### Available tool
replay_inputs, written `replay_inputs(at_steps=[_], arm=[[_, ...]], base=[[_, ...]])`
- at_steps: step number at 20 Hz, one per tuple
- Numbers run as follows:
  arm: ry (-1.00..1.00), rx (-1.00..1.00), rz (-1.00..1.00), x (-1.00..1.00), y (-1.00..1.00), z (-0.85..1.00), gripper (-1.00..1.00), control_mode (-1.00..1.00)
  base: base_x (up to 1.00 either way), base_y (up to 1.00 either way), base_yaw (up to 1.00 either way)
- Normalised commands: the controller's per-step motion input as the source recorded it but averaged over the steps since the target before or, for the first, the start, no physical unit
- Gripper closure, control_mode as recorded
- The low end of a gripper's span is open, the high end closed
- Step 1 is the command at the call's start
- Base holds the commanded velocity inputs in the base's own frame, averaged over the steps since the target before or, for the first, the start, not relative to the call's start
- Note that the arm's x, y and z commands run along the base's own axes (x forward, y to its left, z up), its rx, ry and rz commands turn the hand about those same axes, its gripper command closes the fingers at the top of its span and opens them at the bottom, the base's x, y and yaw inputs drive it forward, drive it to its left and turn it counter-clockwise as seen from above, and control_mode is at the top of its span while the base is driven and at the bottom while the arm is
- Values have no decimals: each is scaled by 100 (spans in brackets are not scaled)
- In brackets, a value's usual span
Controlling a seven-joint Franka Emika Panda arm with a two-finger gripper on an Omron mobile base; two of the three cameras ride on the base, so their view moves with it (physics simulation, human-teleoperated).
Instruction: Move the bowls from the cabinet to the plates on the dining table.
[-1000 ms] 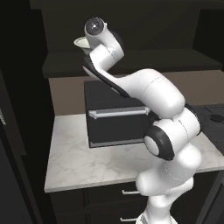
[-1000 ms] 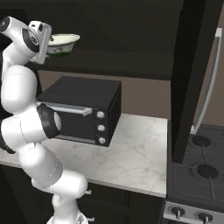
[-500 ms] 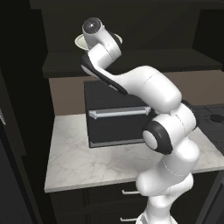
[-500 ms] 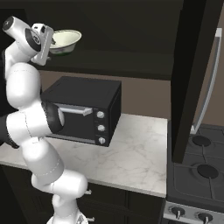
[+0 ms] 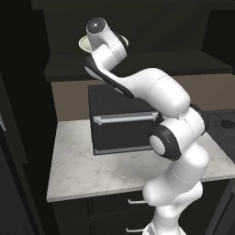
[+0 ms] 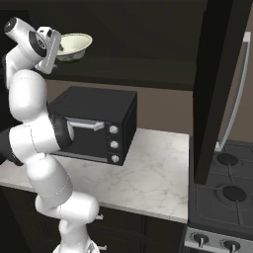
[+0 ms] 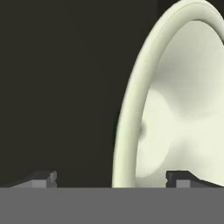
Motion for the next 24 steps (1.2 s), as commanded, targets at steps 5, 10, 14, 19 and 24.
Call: replay_inputs(at_steps=[5,10,14,19,24], arm=[[-1,1,0,0,0,-55,100,-100],[-1,0,0,3,0,-52,100,-100],[-3,0,0,1,0,-42,100,-100],[-3,0,0,-2,0,-28,100,-100],[-2,-1,0,-29,2,-4,100,-100]], base=[[0,0,0],[0,0,0],[0,0,0],[0,0,0],[0,0,0]])
